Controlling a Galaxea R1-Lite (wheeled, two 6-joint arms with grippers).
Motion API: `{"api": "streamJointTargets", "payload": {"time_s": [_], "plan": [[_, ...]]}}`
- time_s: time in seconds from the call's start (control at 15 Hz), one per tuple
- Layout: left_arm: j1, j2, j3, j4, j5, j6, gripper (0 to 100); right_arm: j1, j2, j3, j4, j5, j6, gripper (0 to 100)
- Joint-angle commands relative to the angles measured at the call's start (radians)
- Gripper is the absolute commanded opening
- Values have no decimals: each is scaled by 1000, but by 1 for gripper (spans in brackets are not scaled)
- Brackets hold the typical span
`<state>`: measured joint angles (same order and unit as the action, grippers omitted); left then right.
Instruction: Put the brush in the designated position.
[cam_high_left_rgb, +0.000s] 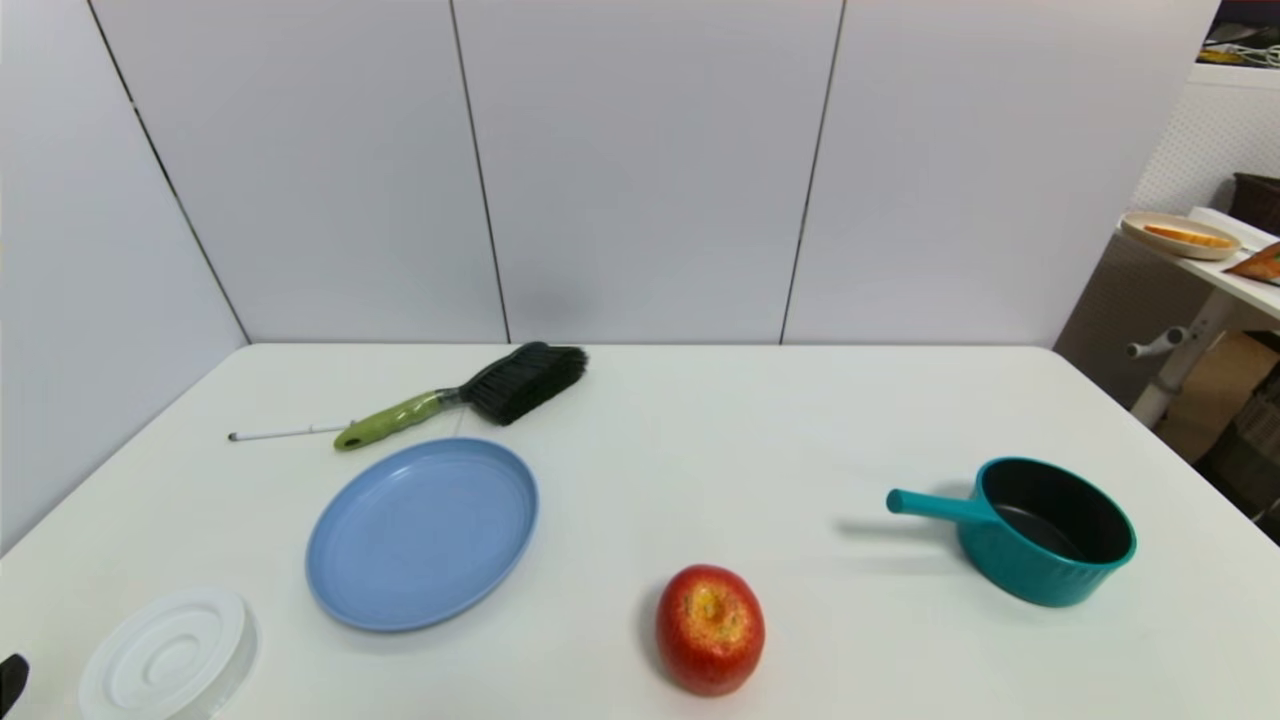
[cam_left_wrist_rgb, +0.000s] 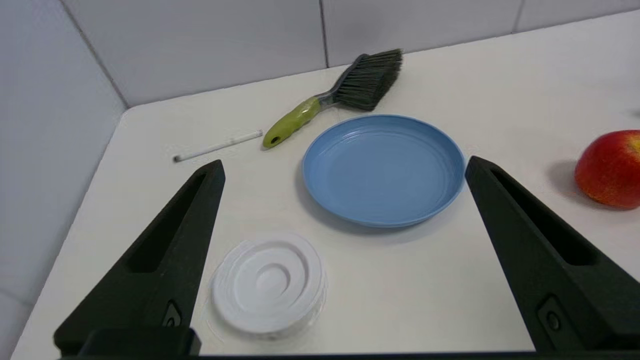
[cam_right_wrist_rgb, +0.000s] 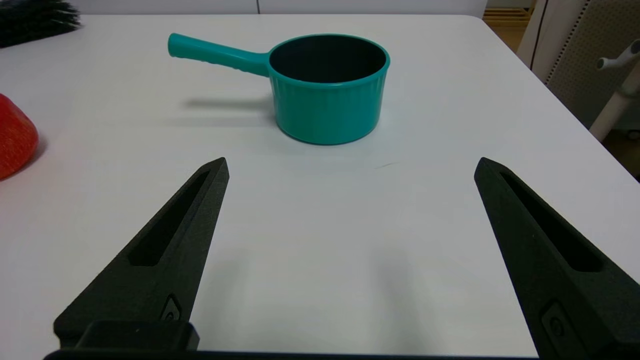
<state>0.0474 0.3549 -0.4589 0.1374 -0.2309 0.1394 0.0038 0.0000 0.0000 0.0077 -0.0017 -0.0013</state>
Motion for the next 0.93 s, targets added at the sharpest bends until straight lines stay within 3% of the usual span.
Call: {"api": "streamJointTargets", "payload": {"time_s": [0.07, 0.33, 0.47, 0.93], "plan": [[-46, -206, 154, 1, 148, -61, 100, 1, 2, 2, 0, 0, 0, 100], [-46, -358, 336, -9, 185, -83, 100, 1, 2, 2, 0, 0, 0, 100], [-46, -356, 468, -142, 185, -70, 100, 1, 2, 2, 0, 0, 0, 100], [-46, -356, 457, -136, 199, -98, 100, 1, 2, 2, 0, 0, 0, 100]]}}
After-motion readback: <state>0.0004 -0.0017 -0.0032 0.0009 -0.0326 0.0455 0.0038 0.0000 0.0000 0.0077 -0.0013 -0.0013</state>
